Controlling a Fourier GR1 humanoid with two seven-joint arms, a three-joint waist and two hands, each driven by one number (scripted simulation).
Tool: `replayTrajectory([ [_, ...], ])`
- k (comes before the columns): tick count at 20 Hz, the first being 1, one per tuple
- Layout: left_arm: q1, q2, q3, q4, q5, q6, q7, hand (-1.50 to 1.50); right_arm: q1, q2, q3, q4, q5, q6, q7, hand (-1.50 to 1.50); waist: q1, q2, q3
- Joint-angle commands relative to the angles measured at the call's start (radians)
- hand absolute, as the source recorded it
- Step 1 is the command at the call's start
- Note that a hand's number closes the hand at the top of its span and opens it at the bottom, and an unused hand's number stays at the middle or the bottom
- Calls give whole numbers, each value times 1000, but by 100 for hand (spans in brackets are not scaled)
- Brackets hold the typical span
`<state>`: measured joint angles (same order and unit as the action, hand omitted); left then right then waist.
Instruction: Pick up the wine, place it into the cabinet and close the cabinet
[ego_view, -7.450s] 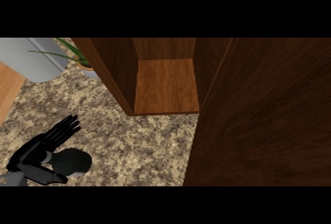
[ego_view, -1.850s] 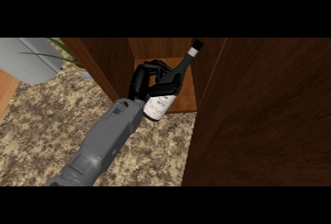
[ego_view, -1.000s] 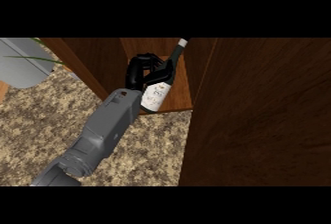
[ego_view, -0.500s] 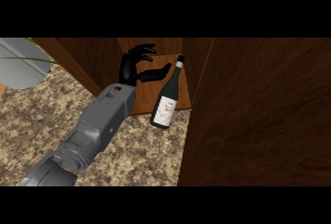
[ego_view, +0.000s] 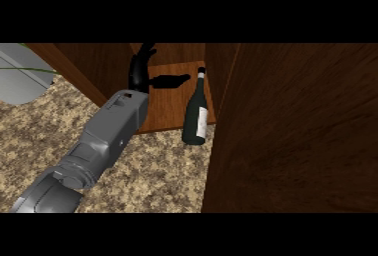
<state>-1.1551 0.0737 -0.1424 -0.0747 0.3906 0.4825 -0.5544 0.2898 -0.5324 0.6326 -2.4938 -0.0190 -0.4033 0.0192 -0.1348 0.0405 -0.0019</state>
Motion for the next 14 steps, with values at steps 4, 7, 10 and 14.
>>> replayTrajectory([
  [4,-27,10,29,-32,22,-114,-34,-150,43,-19,-4,-124,-60,20,33,-150,7,-2,0],
  [7,-47,8,68,-61,58,-176,-46,150,33,-9,-17,-134,-47,0,59,-150,20,-5,-2],
  [10,-23,-11,78,-72,64,-229,-98,150,65,-26,1,-131,-40,18,45,-150,31,-13,0],
  [14,-47,-39,98,-87,81,-307,-90,150,79,-17,-1,-151,-43,-1,66,-150,48,-20,0],
])
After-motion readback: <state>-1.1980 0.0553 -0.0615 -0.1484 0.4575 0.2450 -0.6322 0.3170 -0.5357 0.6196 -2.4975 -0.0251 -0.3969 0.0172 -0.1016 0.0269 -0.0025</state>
